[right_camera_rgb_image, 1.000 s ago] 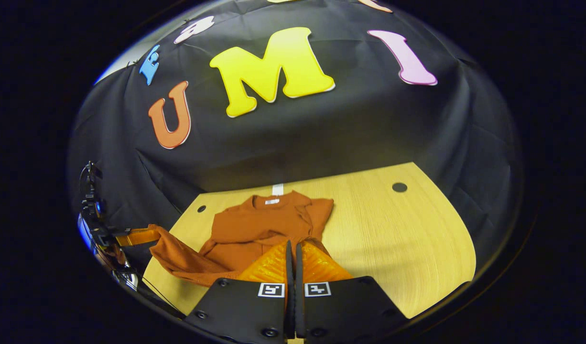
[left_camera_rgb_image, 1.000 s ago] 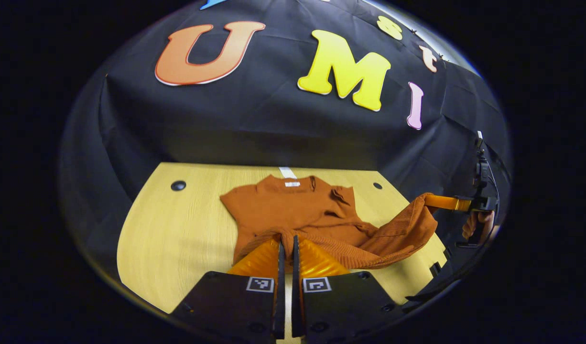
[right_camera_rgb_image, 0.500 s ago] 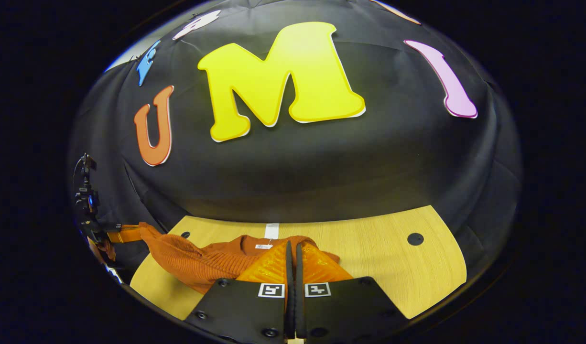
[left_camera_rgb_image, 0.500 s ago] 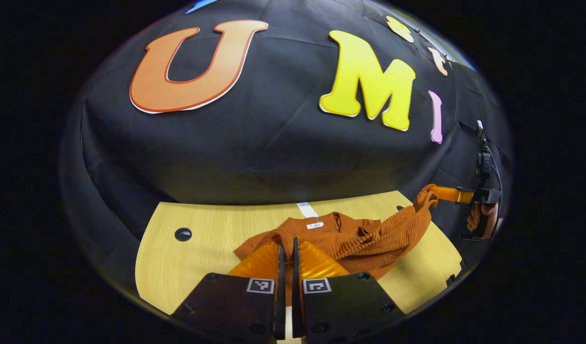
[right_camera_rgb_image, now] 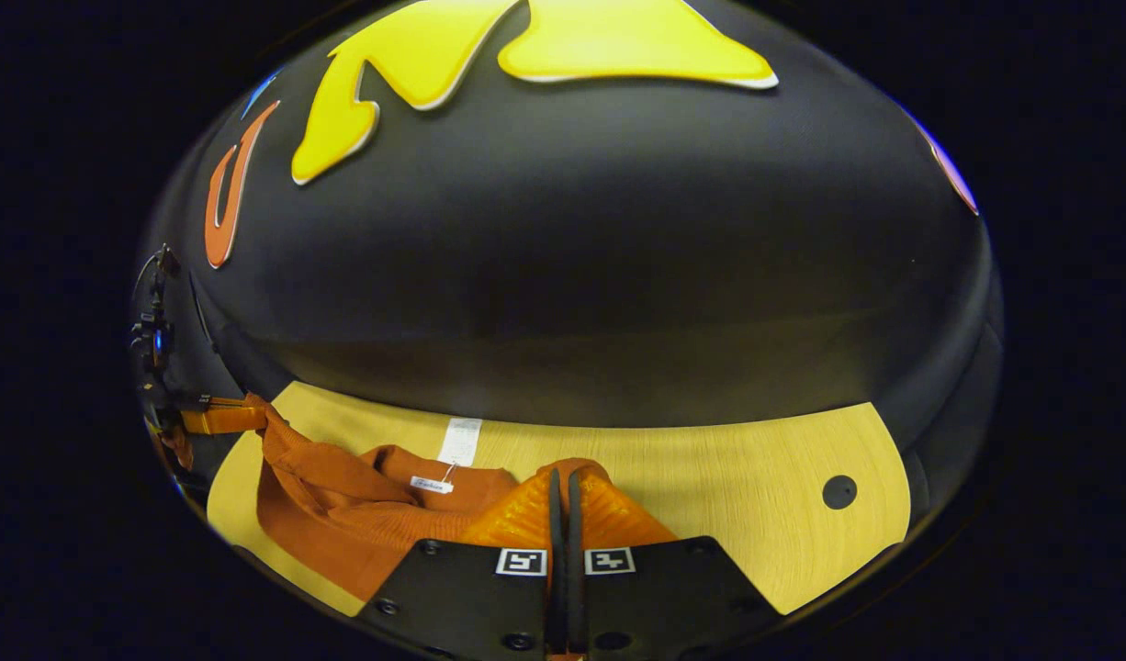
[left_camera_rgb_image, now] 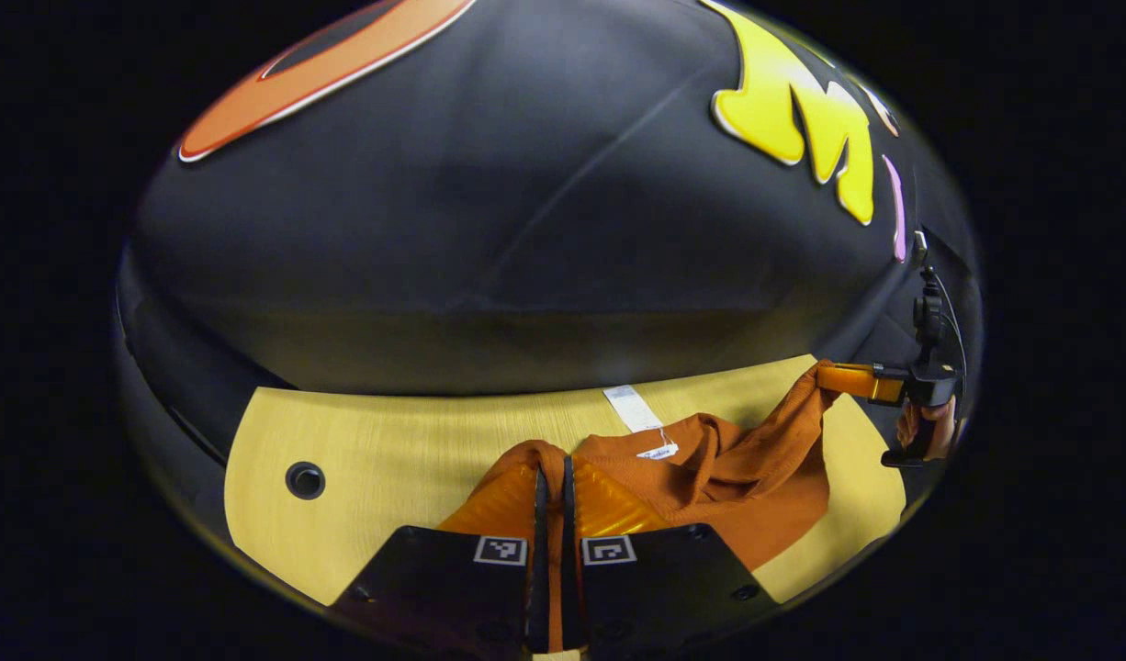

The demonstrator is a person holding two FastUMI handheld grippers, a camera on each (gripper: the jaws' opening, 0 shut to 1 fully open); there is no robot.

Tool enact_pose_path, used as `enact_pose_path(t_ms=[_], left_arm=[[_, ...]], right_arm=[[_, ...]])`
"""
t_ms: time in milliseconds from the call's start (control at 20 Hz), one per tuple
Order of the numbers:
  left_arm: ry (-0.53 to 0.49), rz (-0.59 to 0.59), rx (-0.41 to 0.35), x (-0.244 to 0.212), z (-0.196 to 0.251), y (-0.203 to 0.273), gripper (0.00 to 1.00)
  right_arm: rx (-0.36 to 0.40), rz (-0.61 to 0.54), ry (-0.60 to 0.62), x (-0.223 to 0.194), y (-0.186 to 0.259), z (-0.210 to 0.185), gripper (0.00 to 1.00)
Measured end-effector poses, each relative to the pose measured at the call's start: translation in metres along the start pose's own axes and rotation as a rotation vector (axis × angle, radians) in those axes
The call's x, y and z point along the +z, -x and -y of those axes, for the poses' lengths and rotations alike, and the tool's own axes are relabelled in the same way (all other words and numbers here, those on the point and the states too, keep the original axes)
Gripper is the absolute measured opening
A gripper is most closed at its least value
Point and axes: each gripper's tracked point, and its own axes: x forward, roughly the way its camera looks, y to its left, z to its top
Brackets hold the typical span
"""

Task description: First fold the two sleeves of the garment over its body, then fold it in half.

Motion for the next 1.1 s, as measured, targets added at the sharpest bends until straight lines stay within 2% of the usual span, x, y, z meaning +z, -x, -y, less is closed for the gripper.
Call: enact_pose_path(t_ms=[250,350,400,500,600,650,750,800,900,1100], left_arm=[[0.103,-0.039,0.084,-0.023,-0.032,-0.049,0.09],[0.114,-0.041,0.106,-0.027,-0.033,-0.042,0.15],[0.098,-0.046,0.143,-0.027,-0.035,-0.044,0.19],[0.082,0.004,0.177,-0.013,-0.033,-0.044,0.57],[0.078,0.047,0.183,-0.005,-0.030,-0.044,0.94],[0.074,0.054,0.190,-0.003,-0.030,-0.039,1.00],[0.067,0.078,0.206,0.007,-0.029,-0.016,0.99],[0.069,0.099,0.202,0.012,-0.023,-0.001,1.00],[0.053,0.141,0.204,0.017,-0.016,0.031,0.99],[0.052,0.272,0.215,0.046,0.008,0.103,0.99]], right_arm=[[-0.069,-0.011,0.003,-0.029,-0.042,0.025,0.02],[-0.091,-0.029,-0.007,-0.035,-0.048,0.027,0.09],[-0.092,-0.035,-0.021,-0.038,-0.050,0.026,0.14],[-0.097,-0.022,-0.031,-0.038,-0.051,0.025,0.22],[-0.102,-0.035,-0.010,-0.036,-0.042,0.027,0.43],[-0.102,-0.035,0.006,-0.032,-0.035,0.027,0.56],[-0.109,-0.031,0.023,-0.026,-0.019,0.029,0.83],[-0.115,-0.014,0.031,-0.021,-0.010,0.031,0.83],[-0.138,0.040,0.056,-0.002,0.012,0.029,0.92],[-0.119,0.167,0.075,0.045,0.078,-0.004,0.94]])
